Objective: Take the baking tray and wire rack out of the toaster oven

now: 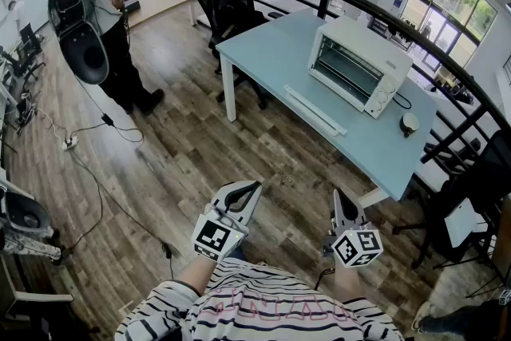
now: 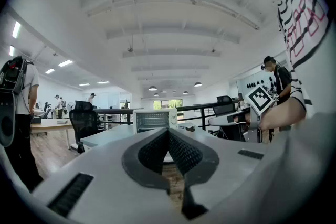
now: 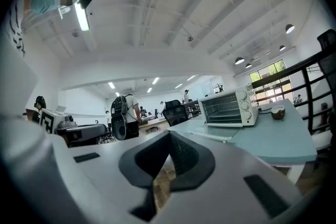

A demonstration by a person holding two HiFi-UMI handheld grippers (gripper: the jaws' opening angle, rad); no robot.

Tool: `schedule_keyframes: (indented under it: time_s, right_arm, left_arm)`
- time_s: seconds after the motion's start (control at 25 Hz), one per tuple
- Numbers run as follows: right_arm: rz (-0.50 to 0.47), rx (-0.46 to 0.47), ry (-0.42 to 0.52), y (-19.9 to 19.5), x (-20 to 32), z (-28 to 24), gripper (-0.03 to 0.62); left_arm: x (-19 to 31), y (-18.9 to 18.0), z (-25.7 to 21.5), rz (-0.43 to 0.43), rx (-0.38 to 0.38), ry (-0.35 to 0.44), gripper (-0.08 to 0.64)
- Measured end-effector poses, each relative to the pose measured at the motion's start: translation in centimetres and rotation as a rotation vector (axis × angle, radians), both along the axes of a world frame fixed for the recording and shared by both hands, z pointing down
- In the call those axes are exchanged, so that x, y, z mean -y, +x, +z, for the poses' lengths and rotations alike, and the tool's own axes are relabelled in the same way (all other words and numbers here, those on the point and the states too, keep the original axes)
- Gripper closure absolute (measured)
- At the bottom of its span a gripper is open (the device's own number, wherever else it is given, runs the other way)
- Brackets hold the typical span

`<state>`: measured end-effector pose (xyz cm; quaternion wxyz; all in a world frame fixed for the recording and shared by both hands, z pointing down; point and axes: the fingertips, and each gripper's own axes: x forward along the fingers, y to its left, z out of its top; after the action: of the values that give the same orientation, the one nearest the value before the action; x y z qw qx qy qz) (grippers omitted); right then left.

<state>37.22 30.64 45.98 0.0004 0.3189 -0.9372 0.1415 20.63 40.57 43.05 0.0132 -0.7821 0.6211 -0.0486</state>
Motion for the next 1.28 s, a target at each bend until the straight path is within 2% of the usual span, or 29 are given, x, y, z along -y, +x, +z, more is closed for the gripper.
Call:
schedule_keyframes:
  time_s: [0.4, 0.52, 0.64, 0.76, 1.04, 1.08, 1.12, 1.16, 1.2, 1.28]
  right_arm:
    - [-0.007, 0.001, -0.013, -0.4, 0.9, 0.4, 0.568]
    - [0.003, 0.047, -0.035, -1.2, 1.8, 0.5, 0.568]
    - [0.068, 0.104, -0.067, -1.7, 3.6, 0.4, 0.565]
    - [0.138, 0.116, -0.081, -2.7, 5.4, 0.9, 0.565]
    - [0.257, 0.146, -0.108, -7.7, 9.7, 1.0, 0.561]
    - [0.276, 0.15, -0.111, -8.4, 10.2, 1.1, 0.56]
    - [0.296, 0.153, -0.115, -9.1, 10.7, 1.2, 0.55]
    - [0.315, 0.158, -0.121, -9.8, 11.3, 1.4, 0.503]
    - [0.332, 0.163, -0.128, -10.6, 11.9, 1.4, 0.424]
    - [0.367, 0.171, -0.139, -12.1, 13.1, 1.5, 0.42]
  left_arm:
    - [1.1, -0.3, 1.0, -0.013, -0.032, -0.018, 0.537]
    - [2.4, -1.1, 1.6, 0.009, -0.054, -0.017, 0.537]
    - [4.4, -2.3, 2.0, 0.029, -0.078, -0.018, 0.535]
    - [6.6, -4.1, 2.5, 0.069, -0.101, -0.031, 0.535]
    - [12.7, -10.4, 2.9, 0.159, -0.147, -0.069, 0.53]
    - [13.6, -11.2, 2.9, 0.177, -0.15, -0.077, 0.506]
    - [14.5, -12.0, 3.0, 0.197, -0.154, -0.086, 0.458]
    - [15.4, -12.7, 3.0, 0.218, -0.156, -0.093, 0.43]
    - [16.3, -13.5, 2.9, 0.236, -0.154, -0.097, 0.43]
    - [17.9, -15.2, 2.8, 0.267, -0.145, -0.102, 0.43]
